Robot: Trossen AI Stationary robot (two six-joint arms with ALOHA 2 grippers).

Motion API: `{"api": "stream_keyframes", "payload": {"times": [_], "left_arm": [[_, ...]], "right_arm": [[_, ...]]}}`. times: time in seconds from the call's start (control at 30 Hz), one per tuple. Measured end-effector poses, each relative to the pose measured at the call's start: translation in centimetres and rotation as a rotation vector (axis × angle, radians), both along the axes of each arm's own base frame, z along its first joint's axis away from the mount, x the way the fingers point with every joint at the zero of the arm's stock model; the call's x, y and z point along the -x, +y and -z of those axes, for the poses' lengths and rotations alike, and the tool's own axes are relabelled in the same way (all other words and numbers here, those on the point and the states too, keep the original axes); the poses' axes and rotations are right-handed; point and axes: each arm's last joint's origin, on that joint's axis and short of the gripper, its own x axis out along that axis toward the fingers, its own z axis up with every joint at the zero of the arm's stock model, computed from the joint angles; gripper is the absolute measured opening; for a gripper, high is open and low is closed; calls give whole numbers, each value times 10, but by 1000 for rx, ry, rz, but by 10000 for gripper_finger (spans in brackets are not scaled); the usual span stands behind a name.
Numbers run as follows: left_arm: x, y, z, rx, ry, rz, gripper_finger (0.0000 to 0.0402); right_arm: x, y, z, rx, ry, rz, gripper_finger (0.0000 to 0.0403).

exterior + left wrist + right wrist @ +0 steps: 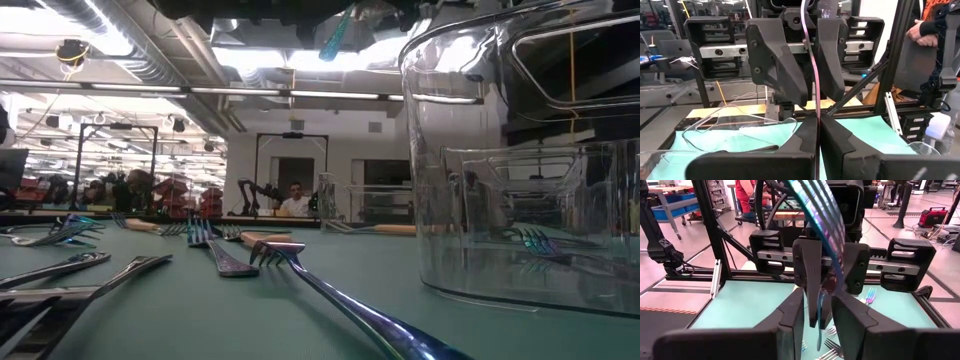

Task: Sort silverware by color (type)
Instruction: Put the blue fork into the bottom transparent bin

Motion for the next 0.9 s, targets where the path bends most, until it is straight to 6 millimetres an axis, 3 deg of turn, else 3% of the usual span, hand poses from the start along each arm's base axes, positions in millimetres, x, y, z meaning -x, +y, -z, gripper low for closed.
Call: {"api": "stream_keyframes", "payload": {"times": [0.3,0.9], "left_arm": [[0,1,0,-4,0,-49,4],[0,1,0,3,2,-52,5]], "right_arm": [[0,-1,0,2,0,17,8],[0,-1,0,-69,12,23,1]]}}
